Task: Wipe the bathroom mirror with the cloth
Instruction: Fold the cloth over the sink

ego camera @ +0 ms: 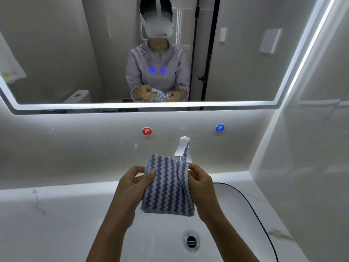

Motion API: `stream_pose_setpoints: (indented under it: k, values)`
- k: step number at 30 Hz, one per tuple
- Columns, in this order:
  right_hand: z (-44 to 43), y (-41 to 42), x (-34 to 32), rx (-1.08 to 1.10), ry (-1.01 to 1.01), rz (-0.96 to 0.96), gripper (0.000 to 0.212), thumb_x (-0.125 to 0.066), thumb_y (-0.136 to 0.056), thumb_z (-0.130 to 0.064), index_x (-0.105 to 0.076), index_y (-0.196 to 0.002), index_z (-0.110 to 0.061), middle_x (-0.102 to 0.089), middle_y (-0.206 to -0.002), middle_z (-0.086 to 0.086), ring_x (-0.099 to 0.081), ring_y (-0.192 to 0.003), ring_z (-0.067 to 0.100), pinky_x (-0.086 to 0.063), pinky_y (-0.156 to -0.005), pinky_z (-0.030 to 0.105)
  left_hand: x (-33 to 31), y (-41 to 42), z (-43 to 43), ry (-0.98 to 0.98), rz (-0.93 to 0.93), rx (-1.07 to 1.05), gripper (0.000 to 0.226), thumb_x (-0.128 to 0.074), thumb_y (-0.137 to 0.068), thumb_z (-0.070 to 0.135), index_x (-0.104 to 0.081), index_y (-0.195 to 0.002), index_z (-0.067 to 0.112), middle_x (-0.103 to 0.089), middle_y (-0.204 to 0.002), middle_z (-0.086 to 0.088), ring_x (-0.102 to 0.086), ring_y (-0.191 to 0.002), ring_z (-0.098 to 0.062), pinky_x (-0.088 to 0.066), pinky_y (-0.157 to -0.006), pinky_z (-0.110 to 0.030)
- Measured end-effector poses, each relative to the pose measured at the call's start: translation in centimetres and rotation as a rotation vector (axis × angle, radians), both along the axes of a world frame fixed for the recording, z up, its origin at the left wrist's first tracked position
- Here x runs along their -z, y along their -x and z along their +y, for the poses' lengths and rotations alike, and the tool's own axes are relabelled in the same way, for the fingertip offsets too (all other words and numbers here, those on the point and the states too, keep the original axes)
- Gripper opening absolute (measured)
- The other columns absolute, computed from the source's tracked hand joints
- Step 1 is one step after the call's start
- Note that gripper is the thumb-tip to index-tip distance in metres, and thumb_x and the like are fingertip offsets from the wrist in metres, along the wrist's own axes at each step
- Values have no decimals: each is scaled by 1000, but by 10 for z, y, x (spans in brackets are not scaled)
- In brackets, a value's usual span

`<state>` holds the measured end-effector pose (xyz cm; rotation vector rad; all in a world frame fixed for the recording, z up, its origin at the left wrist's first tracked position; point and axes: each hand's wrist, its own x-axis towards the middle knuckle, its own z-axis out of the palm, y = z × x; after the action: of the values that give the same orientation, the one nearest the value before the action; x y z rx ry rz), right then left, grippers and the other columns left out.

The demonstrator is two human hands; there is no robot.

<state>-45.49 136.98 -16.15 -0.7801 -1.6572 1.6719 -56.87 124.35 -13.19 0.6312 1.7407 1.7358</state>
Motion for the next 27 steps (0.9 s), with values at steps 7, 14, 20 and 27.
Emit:
stream_pose_setpoints:
  k: [7, 14, 20, 27]
  values:
    - [12, -2, -5, -66, 225, 47, 30, -47, -98, -26, -70, -98, -7, -69, -78, 5, -63, -68, 15, -49, -55, 24, 5, 10, -5, -28, -74, -49, 29, -63, -84, 26, -58, -104, 5, -75, -80, -8, -71, -67, -19, -55, -57, -27]
    - [16, 0, -1, -340, 878, 224, 55, -43, -92, -51, -74, -104, -7, -70, -108, 14, -69, -92, 31, -53, -82, 44, 10, 14, 0, -59, -176, -119, 32, -65, -80, 31, -60, -106, 11, -75, -88, -4, -72, -67, -16, -53, -50, -24]
    - [10, 4, 2, -417, 694, 199, 39, -55, -90, -34, -64, -120, -10, -65, -120, 17, -66, -102, 30, -55, -79, 42, 18, 13, 2, -41, -225, -127, 31, -63, -83, 30, -59, -108, 11, -74, -92, -7, -72, -78, -24, -57, -60, -32]
    - [11, 15, 3, -314, 548, 106, 35, -61, -81, -29, -68, -109, -9, -69, -110, 17, -67, -92, 27, -54, -82, 41, 27, 23, -5, -39, -241, -182, 16, -53, -92, 25, -59, -100, 12, -72, -90, -7, -70, -69, -17, -55, -53, -26]
